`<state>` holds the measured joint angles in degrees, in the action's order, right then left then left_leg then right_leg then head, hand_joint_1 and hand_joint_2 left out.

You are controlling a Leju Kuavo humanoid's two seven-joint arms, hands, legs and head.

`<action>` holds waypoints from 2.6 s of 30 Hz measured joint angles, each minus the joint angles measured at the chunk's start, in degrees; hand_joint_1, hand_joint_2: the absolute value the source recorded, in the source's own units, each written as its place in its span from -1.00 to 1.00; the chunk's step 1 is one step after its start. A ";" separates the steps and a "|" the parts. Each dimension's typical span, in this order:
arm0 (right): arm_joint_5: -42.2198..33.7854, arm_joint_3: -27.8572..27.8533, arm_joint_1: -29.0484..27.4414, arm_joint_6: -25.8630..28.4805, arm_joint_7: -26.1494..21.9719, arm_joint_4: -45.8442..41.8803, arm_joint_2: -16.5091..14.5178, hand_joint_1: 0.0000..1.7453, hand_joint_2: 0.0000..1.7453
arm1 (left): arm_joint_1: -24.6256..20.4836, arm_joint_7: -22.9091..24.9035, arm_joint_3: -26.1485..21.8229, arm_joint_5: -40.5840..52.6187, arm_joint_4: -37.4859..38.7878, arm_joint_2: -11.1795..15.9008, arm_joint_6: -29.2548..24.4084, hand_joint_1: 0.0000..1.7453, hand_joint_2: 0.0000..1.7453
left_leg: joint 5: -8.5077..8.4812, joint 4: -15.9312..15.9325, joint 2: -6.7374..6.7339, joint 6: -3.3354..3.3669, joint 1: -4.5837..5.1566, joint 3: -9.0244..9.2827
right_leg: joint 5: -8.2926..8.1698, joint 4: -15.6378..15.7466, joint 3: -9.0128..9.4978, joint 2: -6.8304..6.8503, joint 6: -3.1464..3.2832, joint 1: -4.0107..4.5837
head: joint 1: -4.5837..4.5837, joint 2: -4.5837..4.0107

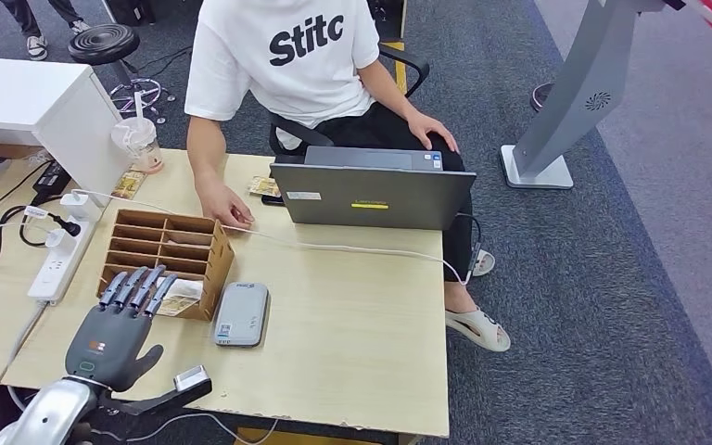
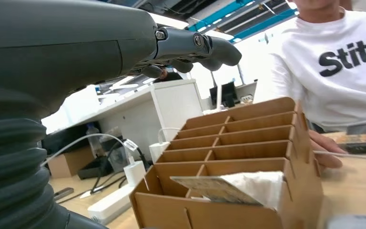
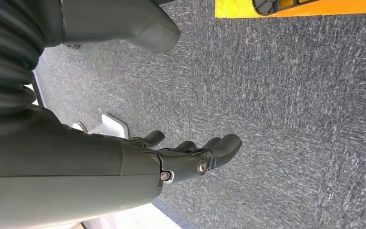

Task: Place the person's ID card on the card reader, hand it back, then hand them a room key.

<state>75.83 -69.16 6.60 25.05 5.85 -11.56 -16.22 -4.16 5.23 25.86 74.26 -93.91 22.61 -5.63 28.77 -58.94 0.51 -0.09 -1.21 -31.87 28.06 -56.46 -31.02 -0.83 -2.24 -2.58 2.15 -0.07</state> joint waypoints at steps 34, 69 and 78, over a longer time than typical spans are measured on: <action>0.96 1.68 -0.03 -0.45 1.06 0.00 0.02 -1.00 1.00 | -2.23 0.89 -7.31 3.99 10.90 -7.42 -3.31 -1.00 1.00 | 0.00 0.00 0.00 0.00 0.00 0.00 | 0.00 0.00 -0.01 -0.01 0.00 0.00 | -0.01 0.00; 1.54 3.37 -0.03 -1.12 1.08 0.00 0.07 -1.00 1.00 | -6.95 -0.78 -7.41 5.05 19.87 -10.88 -5.25 0.15 1.00 | 0.00 0.00 0.00 0.00 0.00 0.00 | -0.01 0.00 -0.01 -0.01 0.00 0.00 | 0.00 0.00; 1.58 4.04 -0.02 -1.14 0.96 0.00 0.07 -1.00 1.00 | -7.73 -2.81 -7.41 3.98 20.27 -11.65 -5.74 1.00 1.00 | 0.00 0.00 0.00 0.00 0.00 0.00 | -0.01 0.00 -0.01 -0.02 0.00 0.00 | -0.01 0.00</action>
<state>77.41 -65.11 6.58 23.91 6.80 -11.56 -16.15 -11.89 2.42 18.45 78.24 -73.64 10.96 -11.37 28.77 -58.94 0.51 -0.09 -1.21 -31.86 28.05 -56.45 -31.03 -0.85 -2.24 -2.58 2.14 -0.07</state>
